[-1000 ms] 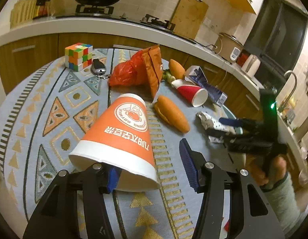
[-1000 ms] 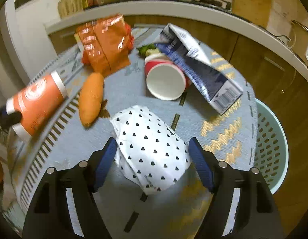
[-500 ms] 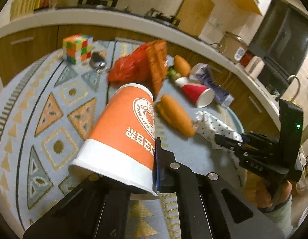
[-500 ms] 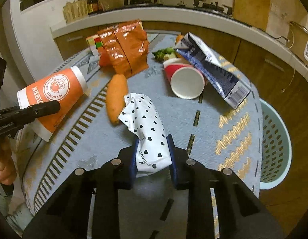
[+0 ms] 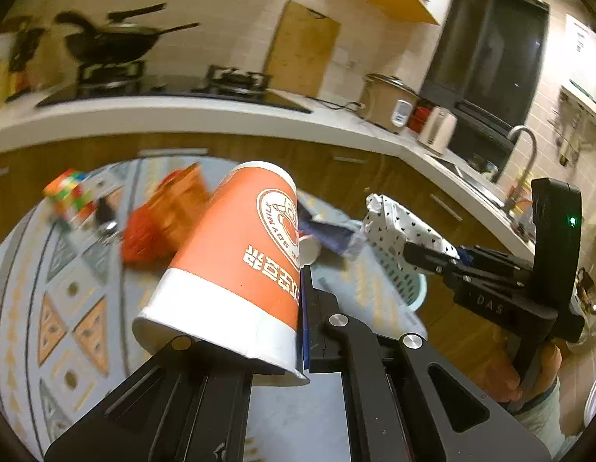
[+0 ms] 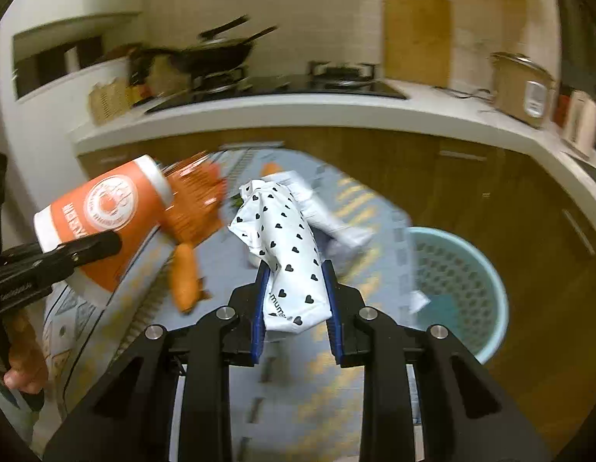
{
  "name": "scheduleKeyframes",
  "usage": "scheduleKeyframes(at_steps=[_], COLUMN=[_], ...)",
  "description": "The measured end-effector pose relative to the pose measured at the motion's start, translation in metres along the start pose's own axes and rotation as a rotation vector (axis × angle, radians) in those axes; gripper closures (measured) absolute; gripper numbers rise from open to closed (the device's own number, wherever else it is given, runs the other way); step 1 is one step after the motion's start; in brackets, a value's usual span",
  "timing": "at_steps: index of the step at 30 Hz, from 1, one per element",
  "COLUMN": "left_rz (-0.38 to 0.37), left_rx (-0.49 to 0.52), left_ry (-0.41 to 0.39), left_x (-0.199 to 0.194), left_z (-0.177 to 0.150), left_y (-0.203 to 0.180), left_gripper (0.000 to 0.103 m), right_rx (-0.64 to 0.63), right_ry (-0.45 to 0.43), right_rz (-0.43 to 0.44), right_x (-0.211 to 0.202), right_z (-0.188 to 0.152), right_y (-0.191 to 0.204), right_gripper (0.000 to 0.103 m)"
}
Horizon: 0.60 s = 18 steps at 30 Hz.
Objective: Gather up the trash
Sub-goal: 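Drop the napkin and orange cup into the blue basket with both grippers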
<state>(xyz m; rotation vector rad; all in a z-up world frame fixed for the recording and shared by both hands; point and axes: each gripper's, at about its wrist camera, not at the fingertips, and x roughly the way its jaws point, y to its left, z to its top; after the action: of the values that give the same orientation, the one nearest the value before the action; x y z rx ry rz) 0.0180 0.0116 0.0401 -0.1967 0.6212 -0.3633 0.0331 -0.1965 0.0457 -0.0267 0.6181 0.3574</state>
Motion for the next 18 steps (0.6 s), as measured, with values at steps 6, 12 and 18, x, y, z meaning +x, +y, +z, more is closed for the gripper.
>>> scheduleKeyframes(at_steps=[6, 12, 18], left_rz=[-0.061, -0.129, -0.176], left_rx=[0.091, 0.156, 0.181], left_ry=[0.017, 0.076, 0.156], left_x=[0.03, 0.075, 0.127], left_z=[0.02, 0.032, 0.034], left_y=[-0.046, -0.089, -0.125], left_gripper=[0.101, 0.101, 0.101], right_rx=[0.11, 0.222, 0.351], right_ry=[-0.022, -0.007, 0.051], right_rz=[-0.103, -0.184, -0.225], right_x=[-0.008, -0.005, 0.012], right_z=[0.002, -0.004, -0.021], right_y=[-0.057, -0.112, -0.16], right_gripper=[0.08, 0.08, 0.08])
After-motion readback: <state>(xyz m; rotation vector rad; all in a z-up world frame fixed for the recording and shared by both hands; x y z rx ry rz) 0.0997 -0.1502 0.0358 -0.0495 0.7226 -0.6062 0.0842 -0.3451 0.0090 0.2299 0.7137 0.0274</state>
